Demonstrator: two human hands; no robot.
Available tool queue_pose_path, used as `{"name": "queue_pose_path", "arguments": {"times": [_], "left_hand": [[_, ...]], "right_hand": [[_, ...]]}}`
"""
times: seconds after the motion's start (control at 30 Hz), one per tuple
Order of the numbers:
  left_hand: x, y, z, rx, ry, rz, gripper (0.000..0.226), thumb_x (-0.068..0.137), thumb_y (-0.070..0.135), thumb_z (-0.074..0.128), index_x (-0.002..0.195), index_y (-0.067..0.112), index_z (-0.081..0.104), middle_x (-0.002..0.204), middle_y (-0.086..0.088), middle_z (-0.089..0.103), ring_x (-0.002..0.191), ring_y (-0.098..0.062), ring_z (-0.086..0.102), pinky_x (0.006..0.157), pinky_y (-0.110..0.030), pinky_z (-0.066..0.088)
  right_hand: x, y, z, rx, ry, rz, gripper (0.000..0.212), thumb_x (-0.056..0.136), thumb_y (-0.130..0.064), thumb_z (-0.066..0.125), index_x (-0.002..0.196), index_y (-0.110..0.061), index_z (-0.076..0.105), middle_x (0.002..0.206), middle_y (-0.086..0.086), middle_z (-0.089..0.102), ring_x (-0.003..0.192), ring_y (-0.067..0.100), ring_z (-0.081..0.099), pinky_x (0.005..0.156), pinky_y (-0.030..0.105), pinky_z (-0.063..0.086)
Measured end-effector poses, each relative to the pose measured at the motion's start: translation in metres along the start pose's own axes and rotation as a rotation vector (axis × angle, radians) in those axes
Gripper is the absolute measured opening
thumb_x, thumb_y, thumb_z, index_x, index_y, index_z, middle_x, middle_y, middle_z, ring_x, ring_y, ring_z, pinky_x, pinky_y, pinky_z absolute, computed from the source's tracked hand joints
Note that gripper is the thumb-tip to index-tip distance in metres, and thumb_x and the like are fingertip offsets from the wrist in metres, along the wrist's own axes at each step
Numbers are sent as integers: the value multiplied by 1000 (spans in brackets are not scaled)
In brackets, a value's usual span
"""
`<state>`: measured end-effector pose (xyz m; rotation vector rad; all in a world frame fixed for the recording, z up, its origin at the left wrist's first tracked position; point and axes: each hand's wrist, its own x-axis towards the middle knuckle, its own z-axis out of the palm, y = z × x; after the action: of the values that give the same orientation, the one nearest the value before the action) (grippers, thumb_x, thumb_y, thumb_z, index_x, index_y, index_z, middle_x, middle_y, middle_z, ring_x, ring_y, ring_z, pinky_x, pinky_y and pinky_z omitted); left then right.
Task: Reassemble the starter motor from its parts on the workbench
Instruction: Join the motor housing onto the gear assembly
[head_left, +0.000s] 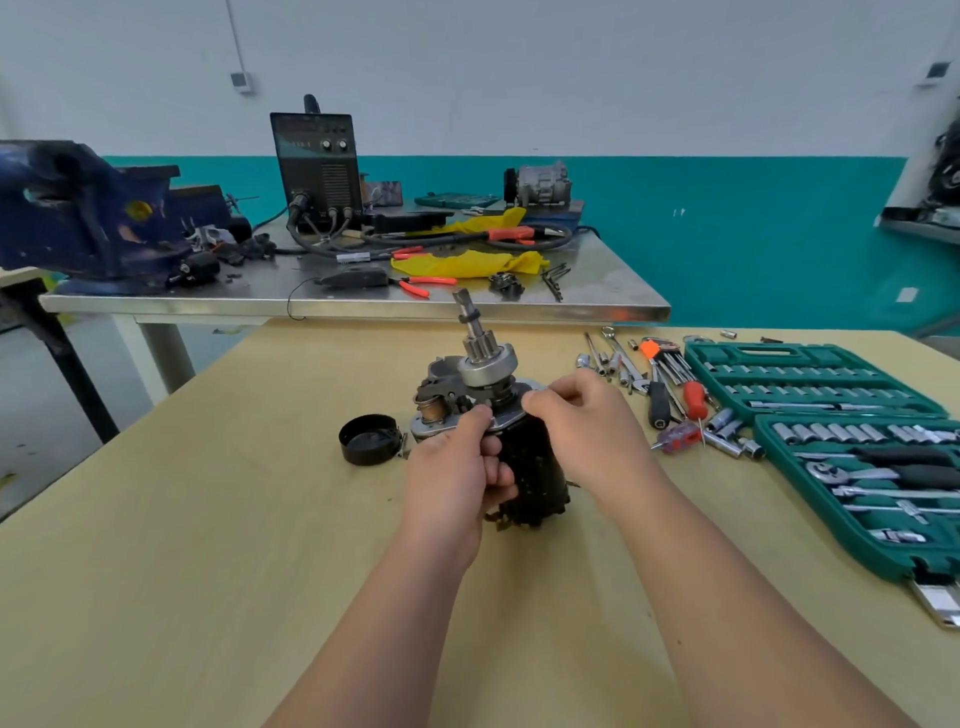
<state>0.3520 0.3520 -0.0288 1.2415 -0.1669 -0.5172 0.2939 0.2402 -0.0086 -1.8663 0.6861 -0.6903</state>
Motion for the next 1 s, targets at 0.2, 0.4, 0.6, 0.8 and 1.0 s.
{"name": "queue_pose_path", "arguments": {"times": [0.2, 0.4, 0.6, 0.8, 1.0], "left_hand": [[1, 7, 11, 264, -162, 144, 46, 92, 27, 63, 49, 14, 54, 39, -3, 43, 37, -17, 46, 42, -22, 43], [-6, 6, 17, 415, -260, 183, 52, 92, 28, 62, 42, 18, 54, 37, -3, 44, 35, -18, 43, 41, -17, 36], [7, 12, 7, 325, -246, 143, 52, 96, 26, 58, 45, 19, 49, 36, -2, 36, 36, -18, 43, 43, -22, 39], [13, 9, 3, 328, -268, 167, 54, 95, 29, 58, 42, 23, 51, 39, -1, 39, 39, -17, 44, 53, -27, 42], [5, -4, 9, 317, -10, 212, 40, 83, 54, 59, 69, 18, 49, 63, -1, 40, 56, -14, 37, 59, -31, 35]], "right_hand": [[10, 15, -6, 622, -237, 230, 31, 93, -32, 45, 99, -11, 66, 92, 14, 72, 85, 25, 66, 81, 41, 48], [-2, 32, -9, 757, -52, 129, 22, 87, -24, 57, 99, -10, 69, 91, 14, 68, 84, 26, 64, 74, 39, 47], [3, 11, 7, 538, 10, 153, 24, 93, -29, 51, 112, -33, 64, 105, 4, 72, 99, 28, 68, 86, 51, 54], [2, 10, 3, 702, -51, 244, 24, 97, -18, 50, 116, -18, 65, 106, 16, 72, 99, 36, 68, 82, 53, 56], [4, 4, 12, 522, 44, 207, 24, 95, -20, 48, 106, -19, 69, 103, 6, 72, 103, 26, 65, 98, 51, 48]]}}
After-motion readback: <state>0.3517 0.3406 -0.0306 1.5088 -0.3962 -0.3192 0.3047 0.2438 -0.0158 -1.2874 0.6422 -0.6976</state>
